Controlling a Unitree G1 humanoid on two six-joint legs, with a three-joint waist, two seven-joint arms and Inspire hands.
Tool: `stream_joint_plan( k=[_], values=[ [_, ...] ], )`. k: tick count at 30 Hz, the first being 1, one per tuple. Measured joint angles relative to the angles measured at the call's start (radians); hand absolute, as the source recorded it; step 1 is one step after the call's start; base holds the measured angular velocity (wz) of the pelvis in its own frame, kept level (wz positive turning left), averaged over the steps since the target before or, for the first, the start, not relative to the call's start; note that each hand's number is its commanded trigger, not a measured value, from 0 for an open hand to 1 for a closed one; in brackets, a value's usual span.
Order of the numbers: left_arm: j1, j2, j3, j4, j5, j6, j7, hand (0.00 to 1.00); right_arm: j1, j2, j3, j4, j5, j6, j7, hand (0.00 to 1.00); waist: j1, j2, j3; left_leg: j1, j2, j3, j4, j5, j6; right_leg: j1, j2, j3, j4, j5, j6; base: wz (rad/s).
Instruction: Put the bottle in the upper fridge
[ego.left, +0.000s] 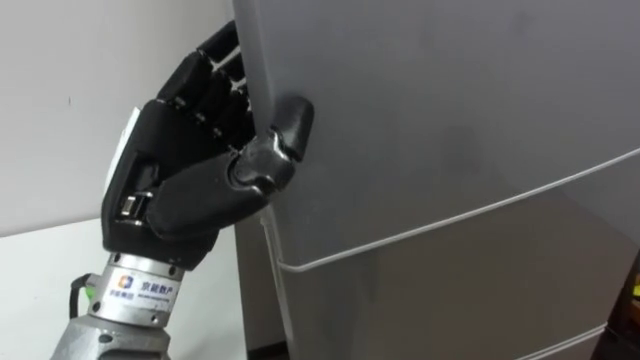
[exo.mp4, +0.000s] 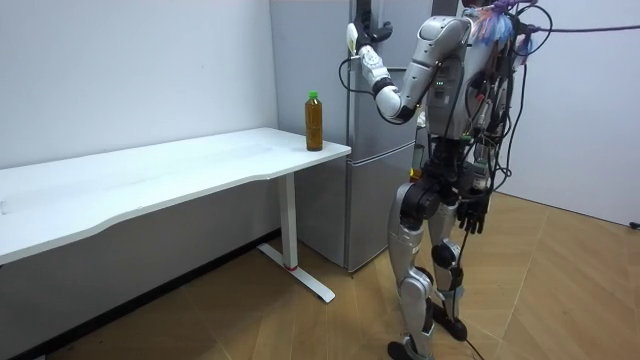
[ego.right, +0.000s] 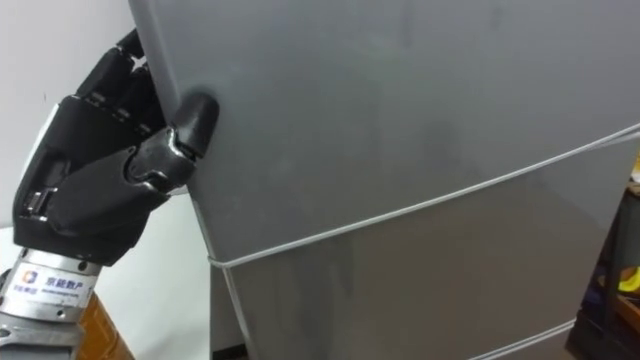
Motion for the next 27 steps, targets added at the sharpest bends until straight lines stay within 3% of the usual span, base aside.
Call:
stream_joint_plan(
  k=[10,13,16,24,27],
  values=[
    [0.000,0.007,-0.074,0.000,-0.005,-0.006,-0.003,0.00,0.000,-0.004,0.021,-0.002,0.002,0.000,0.001,0.00,0.001,0.001,-0.0008,-0.005,0.000,-0.004,0.003,0.001,0.001,0.004,-0.002,-0.012,-0.002,0.004,0.002,0.04],
    [0.000,0.004,-0.093,-0.003,-0.006,-0.014,-0.003,0.00,0.000,-0.019,0.048,-0.010,0.003,0.000,0.014,0.00,0.002,0.014,-0.0075,-0.034,0.000,-0.010,0.023,0.001,0.002,-0.003,-0.003,-0.020,-0.018,0.019,0.004,0.08],
    [0.000,0.003,-0.102,-0.005,-0.006,-0.018,-0.006,0.00,-0.002,-0.025,0.049,-0.011,-0.002,0.000,0.028,0.00,0.001,0.019,-0.0091,-0.047,-0.002,-0.012,0.034,0.001,0.003,-0.014,-0.005,-0.016,-0.018,0.023,0.005,0.08],
    [0.000,-0.002,-0.123,-0.004,-0.006,-0.017,-0.006,0.00,-0.001,-0.037,0.049,-0.010,-0.001,0.000,0.049,0.00,0.000,0.029,-0.0079,-0.048,-0.003,-0.011,0.034,0.007,0.012,-0.012,-0.007,-0.011,-0.016,0.029,0.005,0.02],
    [0.000,-0.018,-0.140,-0.001,-0.008,-0.016,-0.006,0.00,-0.001,-0.041,0.059,-0.011,0.007,0.000,0.062,0.00,0.000,0.032,-0.0077,-0.053,-0.003,-0.011,0.033,0.010,0.018,-0.010,-0.007,-0.007,-0.015,0.033,0.004,0.06]
  ],
)
